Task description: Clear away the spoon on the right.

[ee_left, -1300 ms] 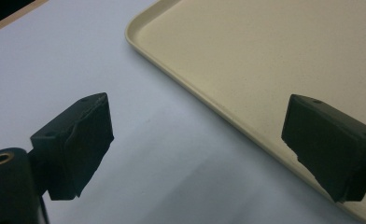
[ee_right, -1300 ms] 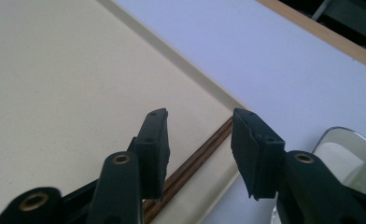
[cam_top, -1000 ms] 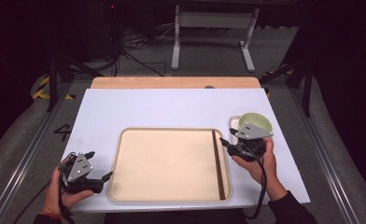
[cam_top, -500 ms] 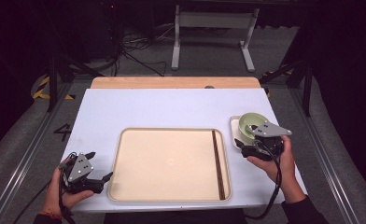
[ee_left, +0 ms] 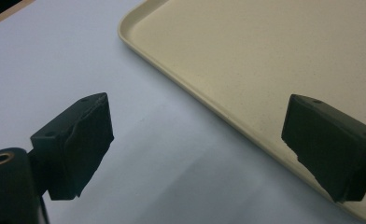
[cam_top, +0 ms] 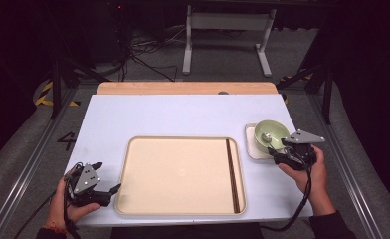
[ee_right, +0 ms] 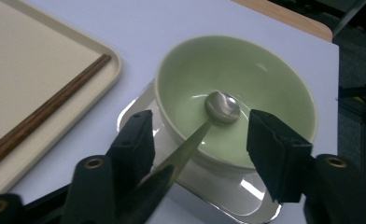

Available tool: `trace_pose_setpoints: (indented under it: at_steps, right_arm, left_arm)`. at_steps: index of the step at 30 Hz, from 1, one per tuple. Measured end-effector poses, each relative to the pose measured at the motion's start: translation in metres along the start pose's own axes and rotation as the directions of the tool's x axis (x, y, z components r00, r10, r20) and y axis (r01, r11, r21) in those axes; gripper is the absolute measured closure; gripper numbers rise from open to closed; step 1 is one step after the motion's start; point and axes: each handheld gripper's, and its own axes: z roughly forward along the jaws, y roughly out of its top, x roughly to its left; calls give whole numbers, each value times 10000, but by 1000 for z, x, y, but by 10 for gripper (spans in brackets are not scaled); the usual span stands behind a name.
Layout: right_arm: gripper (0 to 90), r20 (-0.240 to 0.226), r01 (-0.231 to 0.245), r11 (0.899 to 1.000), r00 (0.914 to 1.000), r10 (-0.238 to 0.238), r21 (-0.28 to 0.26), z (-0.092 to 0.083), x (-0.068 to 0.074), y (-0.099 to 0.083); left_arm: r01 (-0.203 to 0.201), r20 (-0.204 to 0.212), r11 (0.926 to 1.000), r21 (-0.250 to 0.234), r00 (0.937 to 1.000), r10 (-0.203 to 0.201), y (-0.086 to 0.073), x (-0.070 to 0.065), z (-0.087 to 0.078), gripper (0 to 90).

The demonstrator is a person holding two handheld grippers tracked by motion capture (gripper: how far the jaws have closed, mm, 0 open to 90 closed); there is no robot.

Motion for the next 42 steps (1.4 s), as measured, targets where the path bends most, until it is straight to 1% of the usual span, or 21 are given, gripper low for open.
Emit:
trace_pose_setpoints:
  at_steps: [2,4,6,7,8,10,12,13,14,16,17,19,20,21,22,25,29,34,35,40,42]
  right_arm:
    - [526,98,-206,9997,9997,205,99,1,-7,-4]
    - [580,108,-379,9992,9992,377,156,1,-12,-7]
    - [628,-28,-627,9980,9980,627,129,0,-17,-10]
    - [660,-174,-795,9967,9967,797,136,0,-20,-11]
    - [681,-179,-945,9953,9953,949,220,1,-23,-13]
    - [681,-144,-997,9947,9949,1001,231,1,-24,-13]
    - [698,-138,-1169,9928,9930,1173,259,1,-28,-15]
    - [729,-216,-1271,9916,9916,1276,231,1,-30,-16]
    - [825,-351,-1313,9911,9906,1320,218,0,-34,-18]
    - [828,-329,-1275,9916,9912,1281,214,0,-35,-19]
    - [829,-517,-1330,9908,9896,1342,265,1,-38,-21]
    - [829,-572,-1398,9899,9883,1411,253,0,-39,-22]
    - [831,-705,-1650,9861,9836,1661,211,1,-43,-24]
    - [831,-705,-1650,9861,9836,1661,211,1,-43,-24]
    - [832,-845,-1815,9833,9797,1819,125,1,-46,-26]
    - [832,-878,-1821,9832,9793,1823,99,1,-47,-27]
    - [832,-938,-1910,9815,9775,1891,-114,0,-47,-26]
    - [833,-854,-1794,9818,9811,1738,-619,-5,-45,-24]
    - [833,-886,-1812,9801,9808,1739,-815,-7,-45,-23]
    - [833,-854,-1606,9777,9850,1499,-1352,-13,-41,-17]
    - [833,-834,-1585,9748,9856,1468,-1571,-15,-41,-15]
  left_arm:
    - [-4,-9,10000,-1,10000,4,0,0,0,97]
    - [-8,-7,10000,-3,10000,8,0,0,0,97]
    - [-27,-15,10000,23,10000,27,0,0,0,97]
    - [-32,-16,10000,39,10000,32,0,0,0,97]
    - [-20,3,10000,50,10000,20,0,0,0,97]
    - [-33,11,10000,30,10000,33,0,0,1,97]
    - [-29,33,10000,26,10000,29,0,0,1,97]
    - [-44,81,10000,13,10000,44,0,0,1,97]
    - [46,114,10000,1,9999,-46,0,0,1,97]
    - [67,117,10000,3,9999,-67,-1,1,1,97]
    - [42,133,10000,-8,9999,-42,-1,1,2,97]
    - [57,134,10000,-6,9999,-57,-1,1,2,97]
    - [61,127,10000,2,9999,-61,-1,1,2,97]
    - [44,124,10000,16,9999,-44,-1,1,2,97]
    - [46,132,10000,17,9999,-46,-1,1,2,97]
    - [55,128,10000,13,9999,-55,-1,0,2,97]
    - [35,107,10000,8,9999,-35,-1,1,2,97]
    - [61,116,10000,11,9999,-62,-1,1,2,97]
    - [16,94,10000,25,10000,-17,-1,1,2,96]
    - [65,83,10000,11,9999,-65,-1,1,2,96]
    - [47,66,10000,24,10000,-47,-1,1,2,95]
